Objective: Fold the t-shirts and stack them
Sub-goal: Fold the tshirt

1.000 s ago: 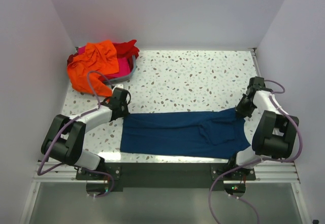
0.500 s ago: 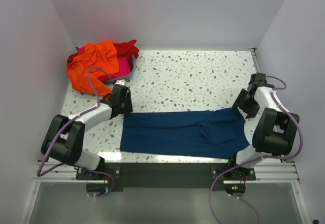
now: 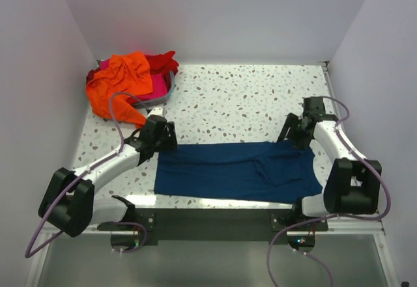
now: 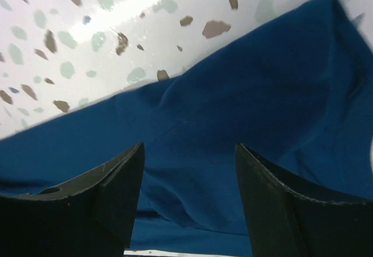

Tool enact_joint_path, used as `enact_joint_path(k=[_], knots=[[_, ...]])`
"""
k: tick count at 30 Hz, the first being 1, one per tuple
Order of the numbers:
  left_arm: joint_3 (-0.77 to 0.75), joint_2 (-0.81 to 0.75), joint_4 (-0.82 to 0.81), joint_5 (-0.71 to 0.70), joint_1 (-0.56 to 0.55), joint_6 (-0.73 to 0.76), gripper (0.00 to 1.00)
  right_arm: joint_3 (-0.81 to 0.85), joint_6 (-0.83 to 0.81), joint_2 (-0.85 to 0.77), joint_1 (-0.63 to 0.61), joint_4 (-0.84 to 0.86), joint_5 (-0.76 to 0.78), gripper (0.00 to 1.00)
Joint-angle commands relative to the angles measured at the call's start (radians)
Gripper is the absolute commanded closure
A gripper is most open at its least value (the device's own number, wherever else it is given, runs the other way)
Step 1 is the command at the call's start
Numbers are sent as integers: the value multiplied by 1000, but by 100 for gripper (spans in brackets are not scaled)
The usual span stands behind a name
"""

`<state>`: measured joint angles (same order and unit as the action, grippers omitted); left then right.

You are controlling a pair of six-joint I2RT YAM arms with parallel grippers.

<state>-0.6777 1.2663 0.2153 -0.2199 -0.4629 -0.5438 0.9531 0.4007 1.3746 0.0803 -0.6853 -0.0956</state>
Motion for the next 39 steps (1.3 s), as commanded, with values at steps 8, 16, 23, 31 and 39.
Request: enact_joint_path(k=[8,16,23,31,39], knots=[[104,57,-125,109,-10,-85,29,-93,41,173,-8,153,-70,34],[87,168,-165,79,-8,-85,29,-63,47,310,-8,205,-52,35],[-66,314,-134,18,-8,-51,29,59,50,434,-8,187,-36,35],[-180,358,-44,-84,3,-9,29,219,40,497,-7,119,-30,35],[-180,265,-10,-114,15,24,28,231,9,342,-7,93,-30,30]])
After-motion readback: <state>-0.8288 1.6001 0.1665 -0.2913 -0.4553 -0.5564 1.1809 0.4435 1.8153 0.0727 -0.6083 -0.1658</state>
